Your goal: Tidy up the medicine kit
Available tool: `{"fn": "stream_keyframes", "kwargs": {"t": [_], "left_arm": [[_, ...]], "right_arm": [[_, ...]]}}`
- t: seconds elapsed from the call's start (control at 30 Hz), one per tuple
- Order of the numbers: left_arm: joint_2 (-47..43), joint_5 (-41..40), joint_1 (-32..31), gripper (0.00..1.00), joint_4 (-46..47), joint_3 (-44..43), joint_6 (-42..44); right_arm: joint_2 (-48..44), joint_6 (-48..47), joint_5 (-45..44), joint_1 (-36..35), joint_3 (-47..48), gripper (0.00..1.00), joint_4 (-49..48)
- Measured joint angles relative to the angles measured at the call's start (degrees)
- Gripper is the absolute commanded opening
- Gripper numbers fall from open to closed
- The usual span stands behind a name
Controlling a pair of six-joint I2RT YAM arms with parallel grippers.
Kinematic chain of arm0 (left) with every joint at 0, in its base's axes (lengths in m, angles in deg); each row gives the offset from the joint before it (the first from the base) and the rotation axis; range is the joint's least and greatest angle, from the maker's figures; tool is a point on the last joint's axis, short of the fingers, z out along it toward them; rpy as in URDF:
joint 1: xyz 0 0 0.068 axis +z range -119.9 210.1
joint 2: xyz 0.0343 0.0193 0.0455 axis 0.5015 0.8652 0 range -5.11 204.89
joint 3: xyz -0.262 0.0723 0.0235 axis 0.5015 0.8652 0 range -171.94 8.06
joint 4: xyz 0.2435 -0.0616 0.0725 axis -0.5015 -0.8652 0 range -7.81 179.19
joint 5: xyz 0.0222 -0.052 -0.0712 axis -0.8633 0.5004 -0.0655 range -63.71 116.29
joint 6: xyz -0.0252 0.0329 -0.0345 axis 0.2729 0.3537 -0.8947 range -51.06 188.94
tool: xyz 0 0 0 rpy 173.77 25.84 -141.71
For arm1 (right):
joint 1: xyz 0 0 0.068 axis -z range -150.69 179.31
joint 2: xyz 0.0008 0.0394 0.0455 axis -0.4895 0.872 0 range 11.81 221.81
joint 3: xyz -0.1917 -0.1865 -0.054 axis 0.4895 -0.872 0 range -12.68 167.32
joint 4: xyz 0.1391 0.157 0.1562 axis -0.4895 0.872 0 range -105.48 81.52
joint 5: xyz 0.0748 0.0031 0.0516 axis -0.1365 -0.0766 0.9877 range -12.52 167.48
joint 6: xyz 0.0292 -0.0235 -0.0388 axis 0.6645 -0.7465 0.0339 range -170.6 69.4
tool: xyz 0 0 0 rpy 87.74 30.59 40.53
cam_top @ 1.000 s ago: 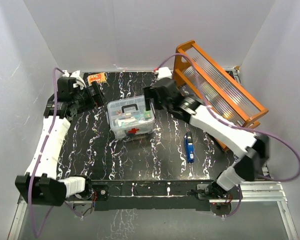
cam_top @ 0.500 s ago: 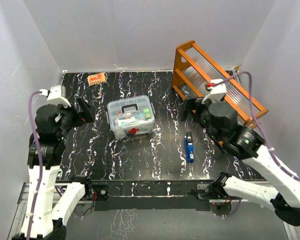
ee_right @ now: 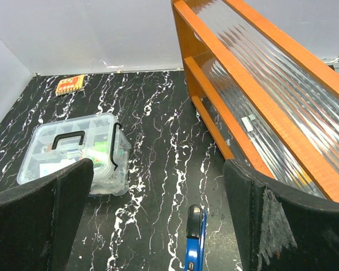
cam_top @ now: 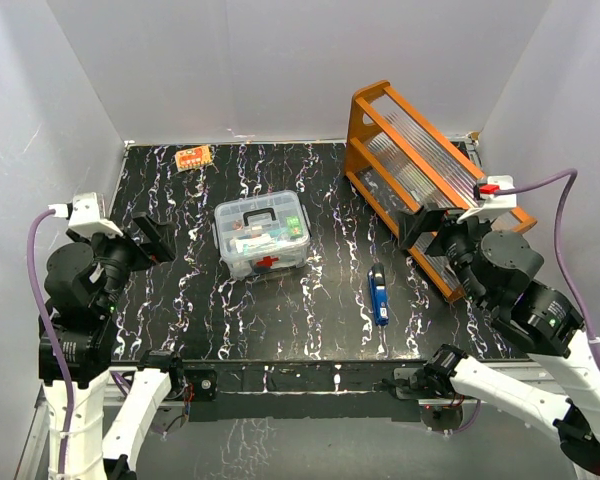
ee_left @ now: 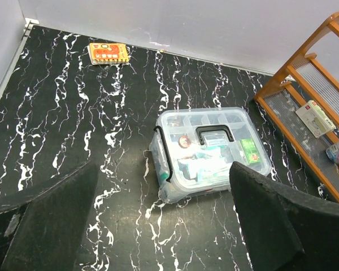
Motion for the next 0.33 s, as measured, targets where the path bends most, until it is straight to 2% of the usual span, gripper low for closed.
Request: {"fn": "stream_keyframes", "kwargs": {"t": [0.33], "left_arm": [[0.0,-0.28,0.0,0.99,-0.68,0.0,-0.07]], "right_arm": [[-1.33,-0.02,0.57,0.0,0.0,0.98,-0.15]]}}
